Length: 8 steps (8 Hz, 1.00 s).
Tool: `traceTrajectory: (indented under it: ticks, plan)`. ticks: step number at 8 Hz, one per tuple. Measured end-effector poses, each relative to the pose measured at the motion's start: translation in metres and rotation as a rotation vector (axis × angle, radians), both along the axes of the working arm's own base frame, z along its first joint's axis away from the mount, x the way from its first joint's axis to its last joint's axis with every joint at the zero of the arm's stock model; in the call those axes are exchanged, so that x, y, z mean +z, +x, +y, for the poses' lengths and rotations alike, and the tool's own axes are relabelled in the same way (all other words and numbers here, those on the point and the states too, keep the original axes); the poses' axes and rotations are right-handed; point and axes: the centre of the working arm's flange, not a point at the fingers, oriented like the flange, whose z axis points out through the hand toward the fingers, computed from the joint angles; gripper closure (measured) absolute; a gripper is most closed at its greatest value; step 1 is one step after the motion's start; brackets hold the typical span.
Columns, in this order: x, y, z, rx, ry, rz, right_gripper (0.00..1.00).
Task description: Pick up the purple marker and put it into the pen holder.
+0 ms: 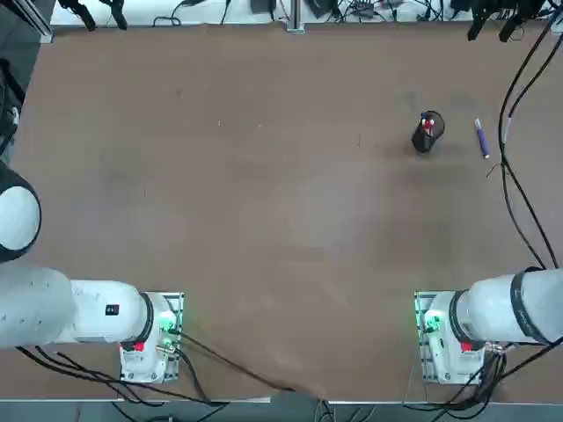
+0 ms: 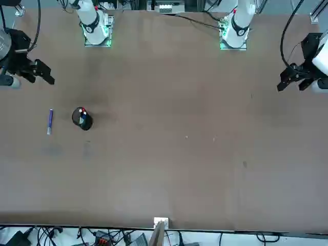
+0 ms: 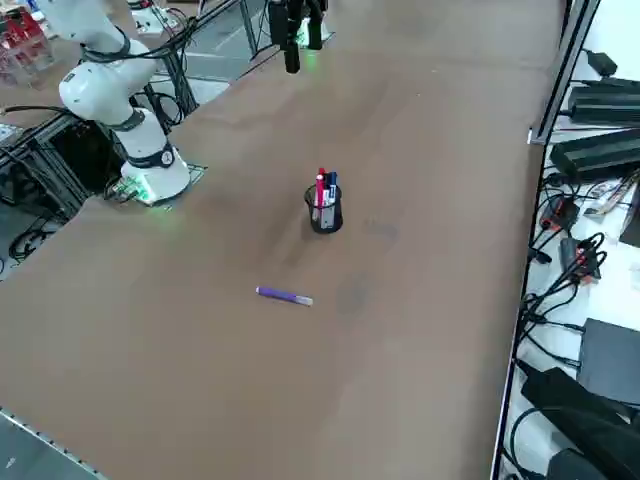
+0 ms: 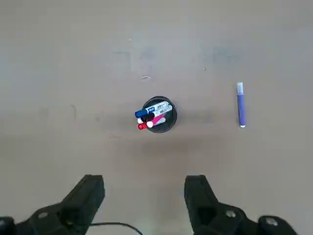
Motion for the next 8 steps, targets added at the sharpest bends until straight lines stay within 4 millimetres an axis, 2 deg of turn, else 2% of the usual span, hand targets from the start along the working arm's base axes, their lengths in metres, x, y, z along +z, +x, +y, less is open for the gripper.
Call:
traceTrajectory:
  ticks: [5,8]
  plan:
    - [-0.003,0.0,0.0,0.001,0.0,0.017,0.0]
    - [-0.021,-0.006,-0.005,-0.008,-0.004,0.134,0.0]
